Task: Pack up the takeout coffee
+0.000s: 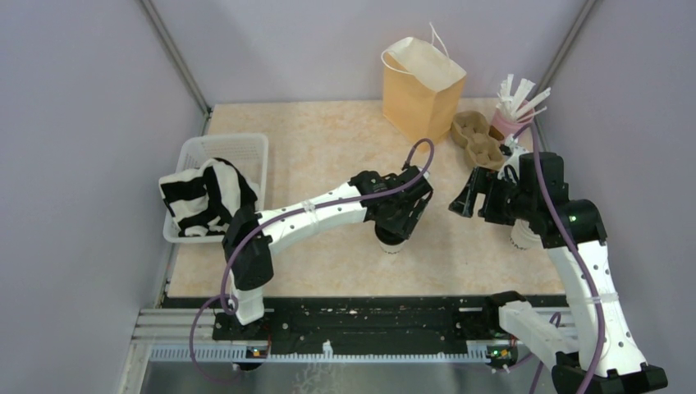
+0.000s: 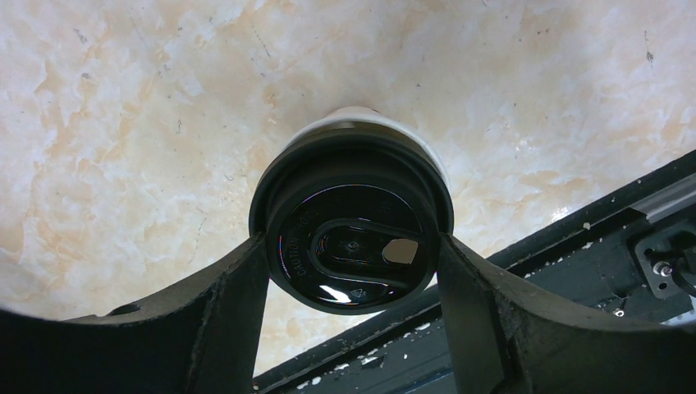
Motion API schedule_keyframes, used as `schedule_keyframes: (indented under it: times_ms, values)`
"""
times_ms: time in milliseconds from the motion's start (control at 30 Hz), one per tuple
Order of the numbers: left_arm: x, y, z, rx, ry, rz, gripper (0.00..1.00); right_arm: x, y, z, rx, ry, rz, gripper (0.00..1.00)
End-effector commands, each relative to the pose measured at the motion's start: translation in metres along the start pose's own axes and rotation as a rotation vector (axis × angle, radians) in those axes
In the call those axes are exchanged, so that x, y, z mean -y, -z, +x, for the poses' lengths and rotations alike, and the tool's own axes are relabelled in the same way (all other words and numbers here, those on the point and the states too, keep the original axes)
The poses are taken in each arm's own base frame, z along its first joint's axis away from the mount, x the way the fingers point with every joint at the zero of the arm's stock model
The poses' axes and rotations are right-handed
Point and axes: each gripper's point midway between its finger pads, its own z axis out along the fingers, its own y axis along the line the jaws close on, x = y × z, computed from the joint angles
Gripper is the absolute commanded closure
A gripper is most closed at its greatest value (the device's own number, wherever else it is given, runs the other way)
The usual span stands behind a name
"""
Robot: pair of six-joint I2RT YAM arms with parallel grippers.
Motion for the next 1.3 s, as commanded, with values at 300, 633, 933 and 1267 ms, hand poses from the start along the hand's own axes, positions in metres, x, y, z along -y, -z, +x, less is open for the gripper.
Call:
schedule_keyframes:
  times_ms: [300, 633, 933, 1267]
  values:
    - [0.004, -0.002, -0.009, 0.021, -0.019, 0.010, 0.25, -0.008, 0.000, -0.008, 0.037, 0.002, -0.045, 0.19]
    - [0.004, -0.007, -0.009, 0.010, -0.036, 0.000, 0.23, -0.008, -0.005, -0.005, 0.025, 0.000, -0.056, 0.19]
    - [0.007, 0.011, -0.024, 0.051, -0.024, 0.022, 0.02, -0.006, -0.011, -0.001, 0.007, 0.004, -0.055, 0.19]
    - [-0.007, 0.069, -0.033, 0.077, 0.153, 0.210, 0.03, -0.024, -0.049, 0.023, -0.176, 0.004, -0.238, 0.21]
